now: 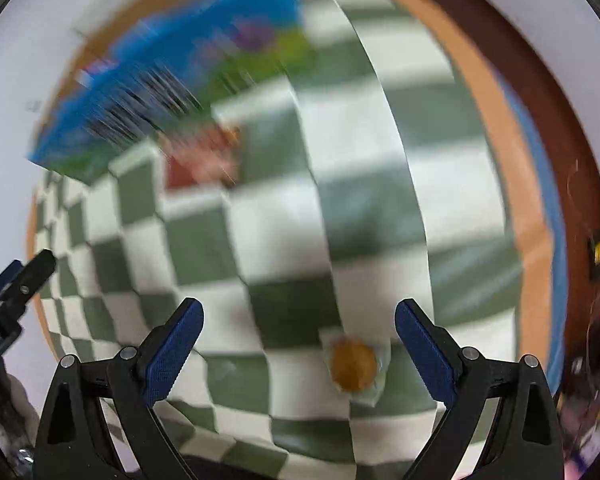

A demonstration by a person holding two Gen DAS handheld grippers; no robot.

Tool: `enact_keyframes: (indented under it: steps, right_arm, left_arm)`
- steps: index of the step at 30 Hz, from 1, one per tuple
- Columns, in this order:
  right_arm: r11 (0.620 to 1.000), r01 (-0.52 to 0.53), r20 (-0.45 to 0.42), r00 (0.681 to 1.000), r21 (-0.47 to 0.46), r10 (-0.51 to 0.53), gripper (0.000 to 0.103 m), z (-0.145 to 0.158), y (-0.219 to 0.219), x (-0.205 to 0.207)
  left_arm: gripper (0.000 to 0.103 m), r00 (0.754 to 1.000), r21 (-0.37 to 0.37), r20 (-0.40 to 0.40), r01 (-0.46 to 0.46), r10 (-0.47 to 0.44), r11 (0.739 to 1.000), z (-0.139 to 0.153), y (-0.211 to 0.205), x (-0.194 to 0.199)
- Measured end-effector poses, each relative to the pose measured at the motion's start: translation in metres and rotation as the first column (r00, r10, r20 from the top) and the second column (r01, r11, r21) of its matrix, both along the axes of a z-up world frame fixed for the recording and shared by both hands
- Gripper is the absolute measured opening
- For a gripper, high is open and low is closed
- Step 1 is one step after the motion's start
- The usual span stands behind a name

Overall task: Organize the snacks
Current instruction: 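Lift both tools out of the box back toward the remaining snacks, then grasp the brown pastry packet with left tool while right tool grasps the egg-yolk pastry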

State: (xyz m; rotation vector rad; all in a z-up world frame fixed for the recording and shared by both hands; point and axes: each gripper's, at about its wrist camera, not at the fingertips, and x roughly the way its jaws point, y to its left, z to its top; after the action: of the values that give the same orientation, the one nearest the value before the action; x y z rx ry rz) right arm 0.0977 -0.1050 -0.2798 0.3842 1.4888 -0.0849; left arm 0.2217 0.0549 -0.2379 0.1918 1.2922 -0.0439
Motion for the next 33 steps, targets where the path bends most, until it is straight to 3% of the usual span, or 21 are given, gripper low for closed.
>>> enact_keyframes:
  steps: [4, 7, 11, 15, 20, 24, 26, 30, 33]
  right_arm:
    - [1.0, 0.022, -0.132, 0.991, 0.017, -0.02, 0.097, -0.056, -0.004, -0.028]
    - [1.0, 0.024, -0.167, 0.986, 0.008, -0.022, 0.08, -0.082, -0.004, -0.043]
    - [0.999, -0.013, -0.095, 0.995, -0.046, 0.008, 0.05, -0.081, 0.0, -0.049]
    - [0.999, 0.005, -0.056, 0.998, -0.036, -0.007, 0.05, -0.076, -0.009, -0.045]
    - [0.999, 0.031, -0.018, 0.999, -0.041, -0.031, 0.05, -0.068, -0.025, -0.036]
    - [0.997, 0.044, 0.002, 0.999, -0.062, -0.044, 0.05, -0.062, -0.037, -0.029]
    - [0.997, 0.055, 0.007, 0.998, -0.062, -0.054, 0.05, -0.062, -0.041, -0.028]
    - [0.996, 0.069, 0.012, 0.998, -0.054, -0.069, 0.05, -0.061, -0.047, -0.024]
    - [0.996, 0.068, 0.013, 0.998, -0.051, -0.068, 0.05, -0.061, -0.047, -0.021]
  left_arm:
    - [0.101, 0.996, 0.052, -0.066, 0.062, -0.058, 0.997, -0.029, -0.012, -0.005]
    - [0.101, 0.991, 0.063, -0.085, 0.107, -0.101, 0.992, -0.037, -0.022, -0.002]
    - [0.101, 0.99, -0.018, -0.109, 0.088, -0.089, 0.996, -0.038, -0.032, 0.015]
    - [0.101, 0.994, -0.067, -0.077, 0.069, -0.074, 0.995, -0.036, -0.05, 0.041]
    - [0.101, 0.987, -0.141, -0.156, 0.016, -0.038, 0.99, -0.058, -0.073, 0.079]
    - [0.101, 0.973, -0.127, -0.23, -0.002, -0.027, 0.992, -0.09, -0.09, 0.101]
    - [0.101, 0.977, -0.115, -0.212, 0.003, -0.027, 0.993, -0.098, -0.095, 0.105]
    - [0.073, 0.984, -0.127, -0.174, 0.004, -0.026, 0.992, -0.098, -0.096, 0.103]
    - [0.068, 0.985, -0.117, -0.166, 0.026, -0.045, 0.993, -0.097, -0.091, 0.093]
